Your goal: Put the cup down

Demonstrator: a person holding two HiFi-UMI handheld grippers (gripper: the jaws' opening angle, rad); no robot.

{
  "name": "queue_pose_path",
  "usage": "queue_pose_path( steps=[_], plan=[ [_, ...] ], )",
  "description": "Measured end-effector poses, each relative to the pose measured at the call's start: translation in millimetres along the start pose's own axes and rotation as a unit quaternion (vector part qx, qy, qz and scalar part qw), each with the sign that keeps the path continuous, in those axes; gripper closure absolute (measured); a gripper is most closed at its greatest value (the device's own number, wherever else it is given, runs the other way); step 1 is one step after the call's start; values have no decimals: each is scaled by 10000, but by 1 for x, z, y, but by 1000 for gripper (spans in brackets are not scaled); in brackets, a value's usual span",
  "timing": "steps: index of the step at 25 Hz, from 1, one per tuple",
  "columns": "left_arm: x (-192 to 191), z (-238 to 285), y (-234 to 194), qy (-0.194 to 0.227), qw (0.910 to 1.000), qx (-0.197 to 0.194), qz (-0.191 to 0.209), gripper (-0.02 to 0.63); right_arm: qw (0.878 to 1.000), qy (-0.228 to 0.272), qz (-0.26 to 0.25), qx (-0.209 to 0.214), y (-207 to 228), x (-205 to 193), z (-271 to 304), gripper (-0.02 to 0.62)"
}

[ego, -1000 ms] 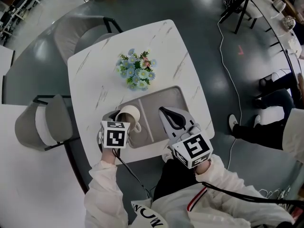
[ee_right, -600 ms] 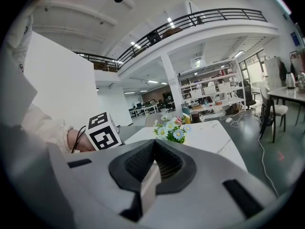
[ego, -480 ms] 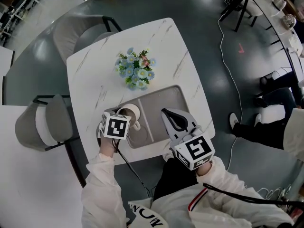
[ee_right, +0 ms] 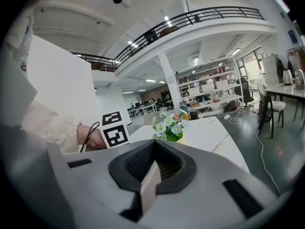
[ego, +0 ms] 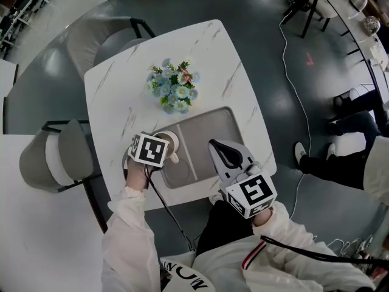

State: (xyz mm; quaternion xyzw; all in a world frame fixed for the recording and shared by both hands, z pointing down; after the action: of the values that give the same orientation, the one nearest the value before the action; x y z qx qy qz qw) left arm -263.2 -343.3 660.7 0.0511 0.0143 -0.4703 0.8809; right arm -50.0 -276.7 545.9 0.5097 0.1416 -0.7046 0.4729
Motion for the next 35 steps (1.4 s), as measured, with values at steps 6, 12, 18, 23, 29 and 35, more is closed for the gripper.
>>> queue_pose_path(
  steps=[6,12,18,23,29,35],
  plan=[
    [2,0,-3,-90,10000,-16,5,560,10000,-18,53,-34,1,-2,-4,591],
    [3,7,2,-193,9995,-245,-54,560,9998,-43,178,-45,6,-7,-4,591],
    [1,10,1,-214,9994,-263,-61,560,9997,-69,227,-24,4,-12,-3,591],
    [-1,12,-1,-145,9995,-259,-114,560,9998,-41,176,4,2,-9,-3,591],
    [-5,10,-3,-77,9993,-254,-256,558,9997,-30,242,39,1,-14,-6,591],
    [-5,11,-2,-51,9994,-273,-205,557,9997,-43,231,19,1,-17,-10,591]
  ],
)
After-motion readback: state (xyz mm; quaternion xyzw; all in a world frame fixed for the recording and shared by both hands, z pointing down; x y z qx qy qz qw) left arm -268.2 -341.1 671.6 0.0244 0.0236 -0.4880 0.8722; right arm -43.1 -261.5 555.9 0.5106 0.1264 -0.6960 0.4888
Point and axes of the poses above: the fingertips, and each gripper's own axes: z forward along the fingers, y to its right, x out of its top, the point moved 5 cm from there along -z, backward along the fingers, and after that the axes turned 8 degrees about -y, right-handed, at the moved point
